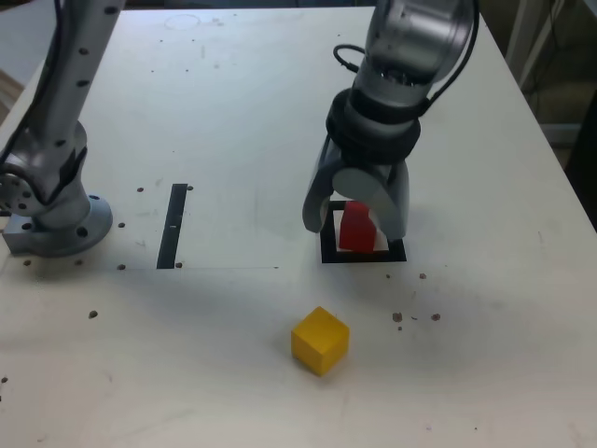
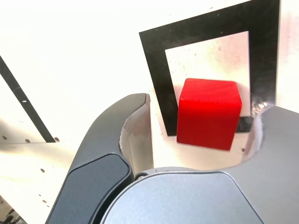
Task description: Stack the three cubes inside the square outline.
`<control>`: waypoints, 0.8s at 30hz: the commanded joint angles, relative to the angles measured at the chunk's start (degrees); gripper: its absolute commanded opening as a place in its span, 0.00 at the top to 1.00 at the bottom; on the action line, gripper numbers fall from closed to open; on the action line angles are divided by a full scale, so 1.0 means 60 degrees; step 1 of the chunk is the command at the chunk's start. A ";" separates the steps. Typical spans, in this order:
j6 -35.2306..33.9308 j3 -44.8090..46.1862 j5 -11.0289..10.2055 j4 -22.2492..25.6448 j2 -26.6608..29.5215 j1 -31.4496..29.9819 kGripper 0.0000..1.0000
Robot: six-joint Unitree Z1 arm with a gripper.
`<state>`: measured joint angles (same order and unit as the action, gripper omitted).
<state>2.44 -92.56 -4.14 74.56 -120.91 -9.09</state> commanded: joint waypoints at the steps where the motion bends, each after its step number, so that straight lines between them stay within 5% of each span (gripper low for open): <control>1: 0.0047 -0.0004 -0.0022 0.0079 0.0563 -0.0125 0.01; 9: 0.0588 -0.0187 -0.0109 0.0632 0.1630 -0.1063 0.00; 18: 0.0809 -0.0273 -0.0240 0.0694 0.1338 -0.3499 0.00; 24: 0.0816 -0.0251 -0.0140 0.0697 0.0925 -0.4171 0.01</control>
<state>7.22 -94.10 -5.20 78.73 -114.48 -33.51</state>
